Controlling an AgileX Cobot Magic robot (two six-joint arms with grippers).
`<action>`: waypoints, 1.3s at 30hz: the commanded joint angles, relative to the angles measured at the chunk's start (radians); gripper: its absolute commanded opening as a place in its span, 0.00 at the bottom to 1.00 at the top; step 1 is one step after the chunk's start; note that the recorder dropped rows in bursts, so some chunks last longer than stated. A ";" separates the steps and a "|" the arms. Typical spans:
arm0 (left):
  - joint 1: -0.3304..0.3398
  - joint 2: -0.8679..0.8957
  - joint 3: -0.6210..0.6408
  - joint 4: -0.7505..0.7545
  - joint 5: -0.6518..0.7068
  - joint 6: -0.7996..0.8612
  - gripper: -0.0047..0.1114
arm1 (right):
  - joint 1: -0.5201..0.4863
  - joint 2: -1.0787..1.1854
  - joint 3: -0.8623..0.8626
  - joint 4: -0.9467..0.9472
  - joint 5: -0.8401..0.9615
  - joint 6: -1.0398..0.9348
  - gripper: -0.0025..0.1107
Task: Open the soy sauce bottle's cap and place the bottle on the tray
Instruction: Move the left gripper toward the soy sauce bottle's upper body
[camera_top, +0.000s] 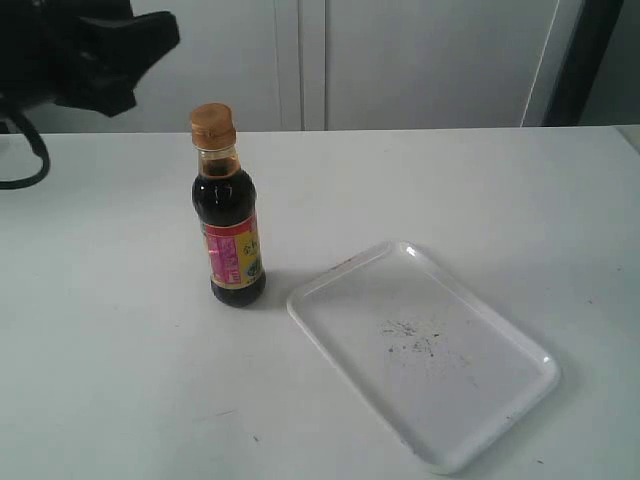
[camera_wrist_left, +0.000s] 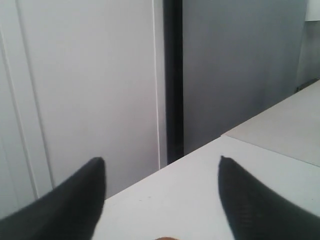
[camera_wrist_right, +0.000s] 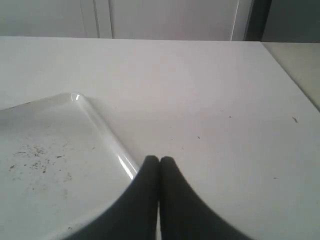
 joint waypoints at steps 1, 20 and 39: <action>-0.051 0.046 -0.036 0.010 0.001 0.005 0.81 | 0.001 -0.005 0.005 -0.001 -0.004 0.007 0.02; -0.083 0.233 -0.058 -0.065 -0.024 0.058 0.89 | 0.001 -0.005 0.005 -0.001 -0.006 0.007 0.02; -0.102 0.366 -0.058 -0.138 0.003 0.128 0.89 | 0.001 -0.005 0.005 -0.001 -0.006 0.007 0.02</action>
